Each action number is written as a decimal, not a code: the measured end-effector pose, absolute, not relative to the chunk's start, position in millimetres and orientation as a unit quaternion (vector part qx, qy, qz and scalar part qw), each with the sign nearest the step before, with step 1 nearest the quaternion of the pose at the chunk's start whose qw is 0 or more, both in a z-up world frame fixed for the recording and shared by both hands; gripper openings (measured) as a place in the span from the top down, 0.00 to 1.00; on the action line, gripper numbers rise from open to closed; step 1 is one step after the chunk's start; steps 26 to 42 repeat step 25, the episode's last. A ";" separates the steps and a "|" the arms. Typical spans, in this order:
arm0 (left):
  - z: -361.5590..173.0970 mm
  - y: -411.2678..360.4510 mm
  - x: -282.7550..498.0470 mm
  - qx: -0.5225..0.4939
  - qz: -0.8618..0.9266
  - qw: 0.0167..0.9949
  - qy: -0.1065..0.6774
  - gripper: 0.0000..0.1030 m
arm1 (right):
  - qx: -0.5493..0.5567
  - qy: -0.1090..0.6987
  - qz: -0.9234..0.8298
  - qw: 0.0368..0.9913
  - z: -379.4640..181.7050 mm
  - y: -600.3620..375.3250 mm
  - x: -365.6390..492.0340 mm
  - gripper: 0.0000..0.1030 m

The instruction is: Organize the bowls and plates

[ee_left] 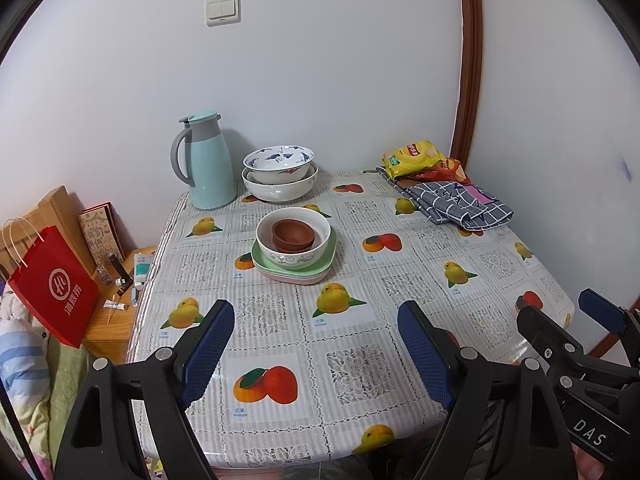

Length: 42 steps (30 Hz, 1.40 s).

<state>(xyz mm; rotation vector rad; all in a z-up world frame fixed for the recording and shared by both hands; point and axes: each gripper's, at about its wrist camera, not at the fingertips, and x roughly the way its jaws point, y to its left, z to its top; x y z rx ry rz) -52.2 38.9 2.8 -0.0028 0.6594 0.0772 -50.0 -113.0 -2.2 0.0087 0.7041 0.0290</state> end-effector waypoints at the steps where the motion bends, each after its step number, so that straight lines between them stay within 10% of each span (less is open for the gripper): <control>1: 2.9 38.9 -52.3 -0.002 0.038 0.945 0.324 0.19 | 0.004 0.345 0.014 0.939 -2.0 -112.7 -50.2 0.13; 42: 3.7 48.1 -44.5 -0.004 0.042 0.946 0.322 0.19 | 0.005 0.342 0.020 0.940 -0.3 -108.5 -48.6 0.13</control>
